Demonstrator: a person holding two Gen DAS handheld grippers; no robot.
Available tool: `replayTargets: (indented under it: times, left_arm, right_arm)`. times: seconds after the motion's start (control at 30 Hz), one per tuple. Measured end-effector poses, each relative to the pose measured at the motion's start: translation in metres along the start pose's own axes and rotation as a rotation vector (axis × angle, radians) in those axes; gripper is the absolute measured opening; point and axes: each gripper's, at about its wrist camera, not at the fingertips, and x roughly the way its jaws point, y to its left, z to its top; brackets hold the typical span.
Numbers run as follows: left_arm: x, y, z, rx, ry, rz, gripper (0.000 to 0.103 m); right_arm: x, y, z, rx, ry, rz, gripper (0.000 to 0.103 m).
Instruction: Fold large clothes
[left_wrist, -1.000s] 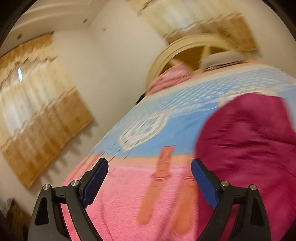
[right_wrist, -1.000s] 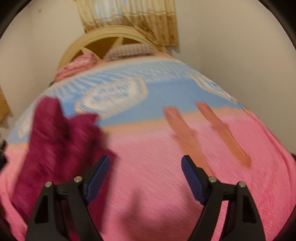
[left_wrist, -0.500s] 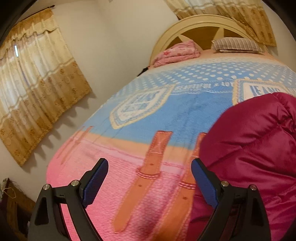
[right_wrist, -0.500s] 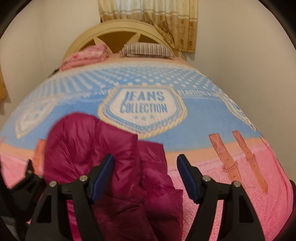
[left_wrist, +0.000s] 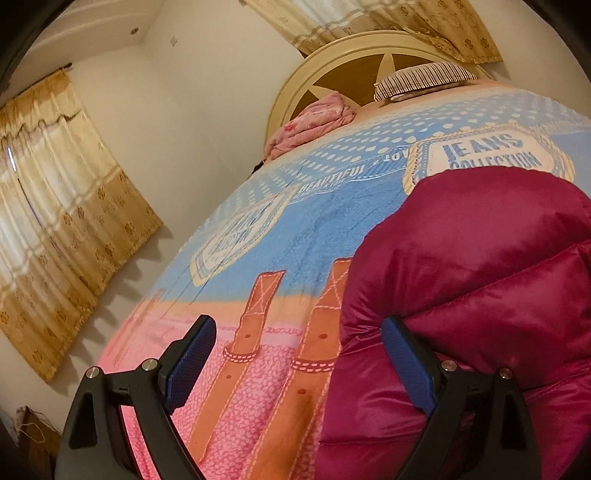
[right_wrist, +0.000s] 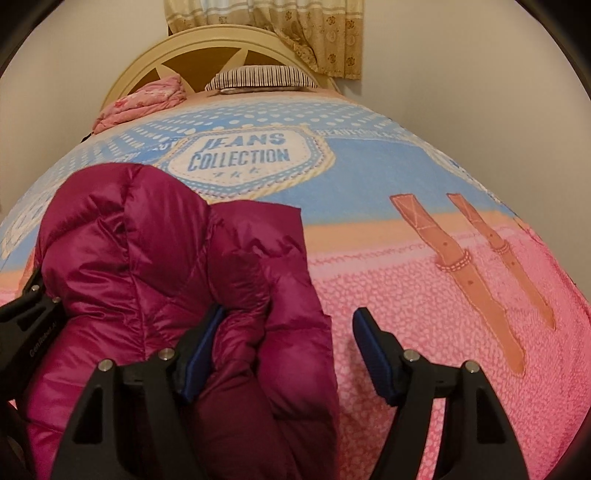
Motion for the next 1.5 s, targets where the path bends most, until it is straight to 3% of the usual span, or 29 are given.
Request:
replayTargets:
  times: [1.5]
  left_arm:
    - [0.017,-0.011,-0.011,0.003,0.041,-0.017,0.093]
  right_arm:
    - [0.027,-0.001,-0.005,0.007,0.054,0.008,0.076]
